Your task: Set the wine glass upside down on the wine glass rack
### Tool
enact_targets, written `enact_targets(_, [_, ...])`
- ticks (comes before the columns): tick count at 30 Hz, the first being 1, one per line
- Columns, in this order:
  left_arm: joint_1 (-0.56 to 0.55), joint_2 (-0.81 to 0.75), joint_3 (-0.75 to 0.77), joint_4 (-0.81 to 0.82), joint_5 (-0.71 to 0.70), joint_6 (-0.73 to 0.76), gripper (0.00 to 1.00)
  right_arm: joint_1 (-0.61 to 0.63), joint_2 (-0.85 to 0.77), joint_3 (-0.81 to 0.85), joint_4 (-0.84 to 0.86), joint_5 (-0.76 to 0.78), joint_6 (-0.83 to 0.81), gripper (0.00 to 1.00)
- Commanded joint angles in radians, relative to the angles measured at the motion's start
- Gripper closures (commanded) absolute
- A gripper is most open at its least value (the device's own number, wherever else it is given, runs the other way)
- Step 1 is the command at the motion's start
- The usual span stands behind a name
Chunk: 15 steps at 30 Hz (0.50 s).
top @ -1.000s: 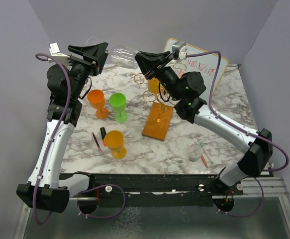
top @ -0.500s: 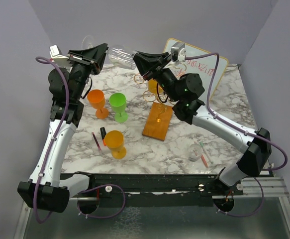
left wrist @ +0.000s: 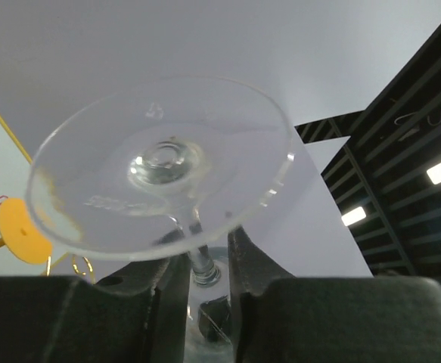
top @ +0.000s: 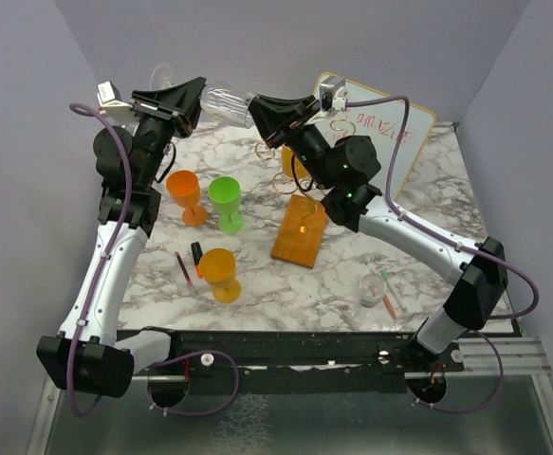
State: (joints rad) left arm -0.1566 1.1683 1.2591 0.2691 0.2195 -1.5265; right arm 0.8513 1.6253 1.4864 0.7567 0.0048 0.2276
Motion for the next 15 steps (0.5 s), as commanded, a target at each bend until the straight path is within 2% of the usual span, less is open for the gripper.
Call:
enact_targets(1, [-0.014, -0.004, 0.002, 0.057, 0.096, 0.0, 0.88, 0.011, 0.021, 0.047, -0.001, 0.007, 0.03, 0.99])
enact_targets(3, [-0.014, -0.007, 0.0, 0.059, 0.092, 0.011, 1.0, 0.011, 0.012, 0.041, -0.012, 0.009, 0.038, 0.99])
enact_targets(7, [-0.014, -0.005, 0.001, 0.061, 0.09, 0.049, 1.0, 0.009, -0.023, 0.005, -0.039, 0.016, 0.053, 0.95])
enact_targets(9, [-0.014, -0.002, 0.006, 0.063, 0.094, 0.069, 1.0, 0.01, -0.045, -0.001, -0.075, 0.019, 0.049, 0.88])
enact_targets(15, [-0.012, -0.009, 0.047, 0.07, 0.092, 0.169, 1.0, 0.011, -0.166, -0.093, -0.13, 0.021, 0.035, 0.53])
